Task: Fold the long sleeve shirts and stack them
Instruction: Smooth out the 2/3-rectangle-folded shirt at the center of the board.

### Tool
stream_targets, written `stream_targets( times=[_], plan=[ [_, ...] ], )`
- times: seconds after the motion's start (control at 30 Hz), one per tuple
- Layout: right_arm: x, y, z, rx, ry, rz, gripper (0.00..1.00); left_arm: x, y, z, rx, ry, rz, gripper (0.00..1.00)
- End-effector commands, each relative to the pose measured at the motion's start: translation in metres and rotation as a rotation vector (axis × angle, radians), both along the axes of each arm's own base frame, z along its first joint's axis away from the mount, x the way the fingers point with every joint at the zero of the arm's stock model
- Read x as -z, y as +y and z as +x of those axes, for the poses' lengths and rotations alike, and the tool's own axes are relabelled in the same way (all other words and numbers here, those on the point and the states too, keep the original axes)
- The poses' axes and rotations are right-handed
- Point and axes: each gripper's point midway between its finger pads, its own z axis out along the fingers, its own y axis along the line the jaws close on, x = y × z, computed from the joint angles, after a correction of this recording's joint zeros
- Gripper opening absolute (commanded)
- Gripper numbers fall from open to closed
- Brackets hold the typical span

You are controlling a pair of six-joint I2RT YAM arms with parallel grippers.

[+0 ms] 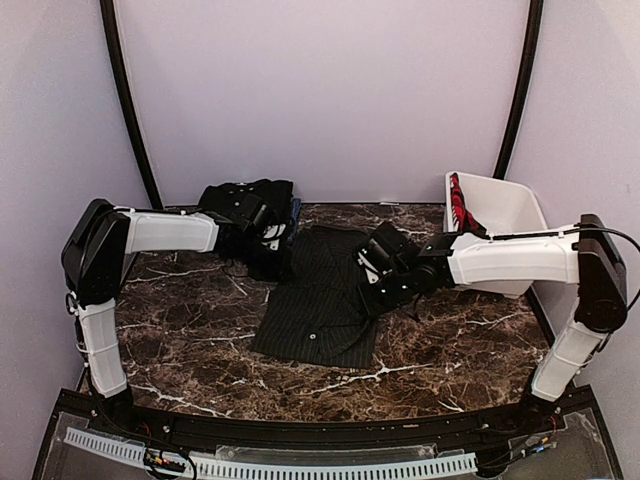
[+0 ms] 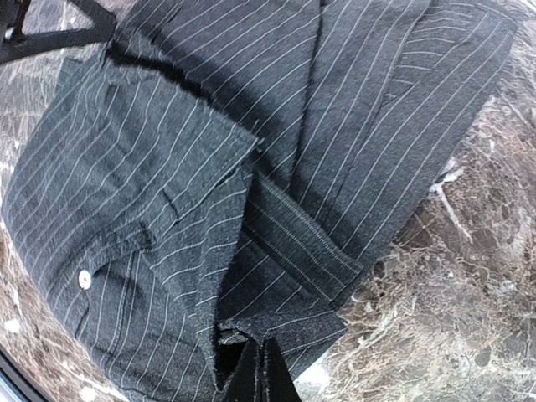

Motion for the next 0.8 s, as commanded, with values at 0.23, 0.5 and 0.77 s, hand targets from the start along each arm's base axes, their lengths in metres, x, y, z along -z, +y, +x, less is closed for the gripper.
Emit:
stream_targets(
  times=[0.23,0.5,0.77],
  plan=[
    [-0.016,-0.027,0.055,0.254,-0.056,0.071,0.00,-0.035,0.012,0.010,-0.050,-0.100,0.011,0.00],
    [-0.013,-0.020,0.057,0.239,-0.033,0.113,0.00,-0.018,0.017,0.011,-0.079,-0.055,0.049,0.31],
    [-0.010,-0.020,0.054,0.231,-0.025,0.118,0.00,0.004,0.011,0.010,-0.068,0.001,0.049,0.43]
  ],
)
